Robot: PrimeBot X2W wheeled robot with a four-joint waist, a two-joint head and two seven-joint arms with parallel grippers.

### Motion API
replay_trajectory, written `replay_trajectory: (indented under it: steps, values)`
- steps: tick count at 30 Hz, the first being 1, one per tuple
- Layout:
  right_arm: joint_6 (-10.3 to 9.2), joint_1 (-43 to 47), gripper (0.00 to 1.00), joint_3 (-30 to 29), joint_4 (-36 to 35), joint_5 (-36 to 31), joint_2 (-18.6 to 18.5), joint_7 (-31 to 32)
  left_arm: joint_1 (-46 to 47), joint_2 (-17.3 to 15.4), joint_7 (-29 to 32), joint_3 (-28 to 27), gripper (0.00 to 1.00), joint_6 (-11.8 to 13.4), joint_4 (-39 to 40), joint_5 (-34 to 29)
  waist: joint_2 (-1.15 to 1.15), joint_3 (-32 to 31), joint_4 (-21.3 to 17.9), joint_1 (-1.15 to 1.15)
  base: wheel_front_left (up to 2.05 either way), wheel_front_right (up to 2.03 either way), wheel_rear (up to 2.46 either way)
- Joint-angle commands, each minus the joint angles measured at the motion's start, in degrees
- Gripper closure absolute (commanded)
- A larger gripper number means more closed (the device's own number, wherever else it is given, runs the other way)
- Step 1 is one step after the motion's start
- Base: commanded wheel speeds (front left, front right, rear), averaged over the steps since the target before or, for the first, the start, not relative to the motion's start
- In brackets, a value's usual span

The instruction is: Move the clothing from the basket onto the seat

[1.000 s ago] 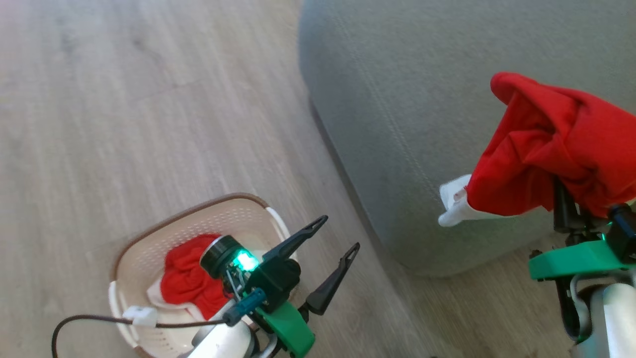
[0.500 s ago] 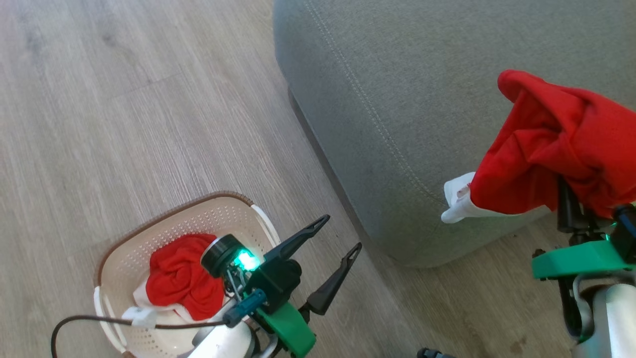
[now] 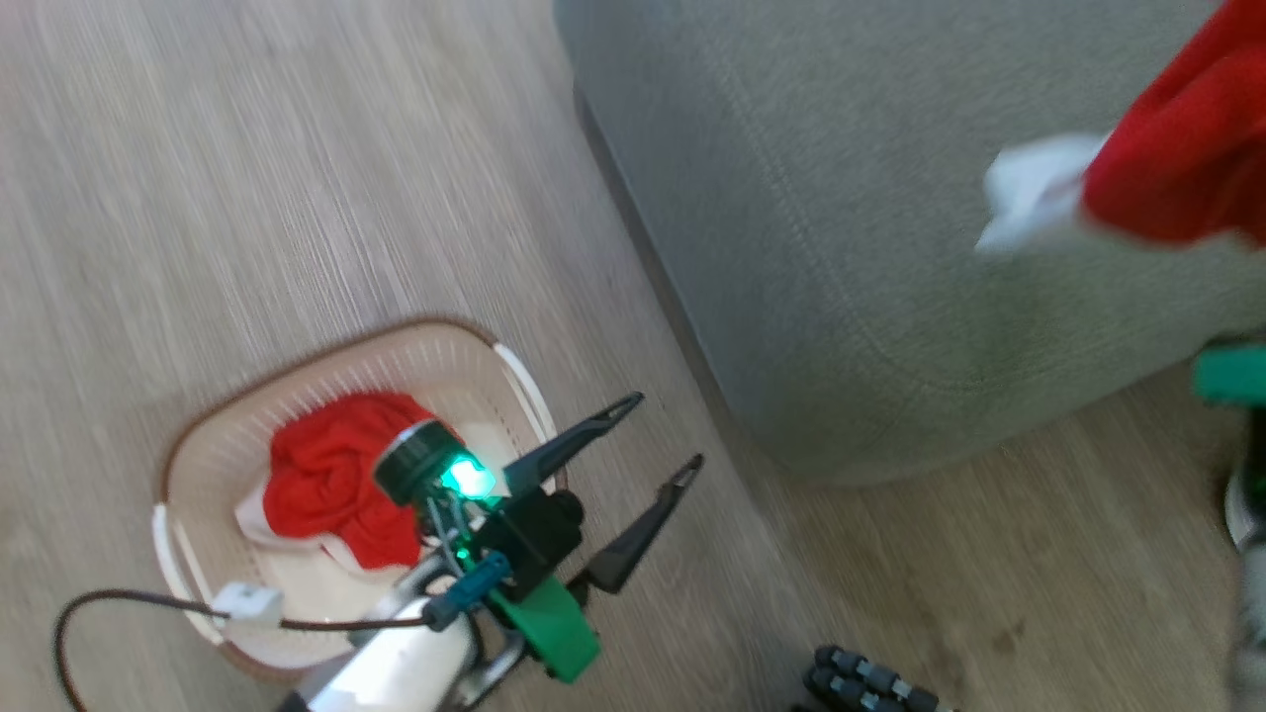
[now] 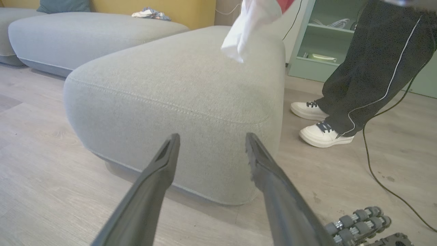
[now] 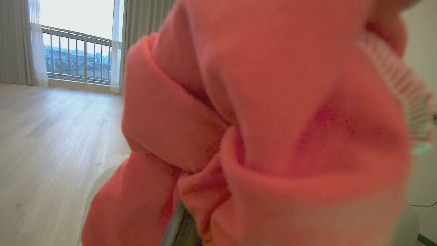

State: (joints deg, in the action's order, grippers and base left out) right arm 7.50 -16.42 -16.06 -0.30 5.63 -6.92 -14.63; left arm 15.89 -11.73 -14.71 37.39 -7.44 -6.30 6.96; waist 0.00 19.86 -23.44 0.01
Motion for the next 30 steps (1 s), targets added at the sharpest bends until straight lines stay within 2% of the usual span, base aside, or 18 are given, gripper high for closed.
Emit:
replay_trajectory:
  steps: [1,6,11,16,17,19,20,21,26,30]
  values:
    - [-0.01,-2.97,1.0,-0.34,-2.37,0.58,-2.43,-0.37,1.96,-1.53,-0.29,-0.74,0.0,-0.04,2.2,-0.66,0.0,3.82,0.54,-0.01,0.0,0.0,0.0]
    - [-0.01,-11.35,1.0,-5.73,-0.07,3.97,-5.59,-0.37,4.21,-5.63,-0.29,0.55,0.0,-0.04,3.96,-0.83,0.0,10.62,1.22,-0.01,0.0,0.0,0.0]
    - [-0.01,-19.24,1.0,-8.58,4.74,6.55,-9.22,-0.37,6.66,-8.75,-0.29,1.75,0.0,-0.04,5.54,-1.19,0.0,16.31,2.25,-0.01,0.0,0.0,0.0]
    - [-0.01,-26.85,1.0,-9.92,13.39,8.7,-13.77,-0.37,8.13,-11.27,-0.29,2.81,0.0,-0.04,6.27,-1.48,0.0,20.44,3.6,-0.01,0.0,0.0,0.0]
    - [-0.01,-29.71,1.0,-9.96,17.77,8.8,-15.49,-0.37,8.6,-12.01,-0.29,3.3,0.0,-0.04,6.49,-1.72,0.0,21.5,4.38,-0.01,0.0,0.0,0.0]
    - [-0.01,-31.02,1.0,-9.77,19.79,8.59,-16.32,-0.37,8.73,-12.21,-0.29,3.39,0.0,-0.04,6.58,-1.77,0.0,21.89,4.74,-0.01,0.0,0.0,0.0]
    - [-0.01,-33.55,1.0,-9.22,23.77,7.95,-17.63,-0.37,8.77,-12.32,-0.29,3.21,0.0,-0.04,6.71,-1.71,0.0,22.64,5.5,-0.01,0.0,0.0,0.0]
    - [-0.01,-33.55,1.0,-9.22,23.77,7.95,-17.63,-0.37,8.77,-12.32,-0.29,3.21,0.0,-0.04,6.71,-1.71,0.0,22.64,5.5,-0.01,0.0,0.0,0.0]
    - [-0.01,-39.19,1.0,-6.34,33.72,6.73,-19.98,-0.37,9.04,-12.54,-0.29,3.34,0.0,-0.04,7.36,-1.92,0.0,24.28,7.22,-0.01,0.0,0.0,0.0]
    - [-0.01,-43.04,1.0,-6.37,42.42,5.48,-21.18,-0.34,9.44,-12.48,-0.29,3.2,0.0,-0.04,7.66,-2.13,0.0,25.4,8.44,-0.01,0.0,0.0,0.0]
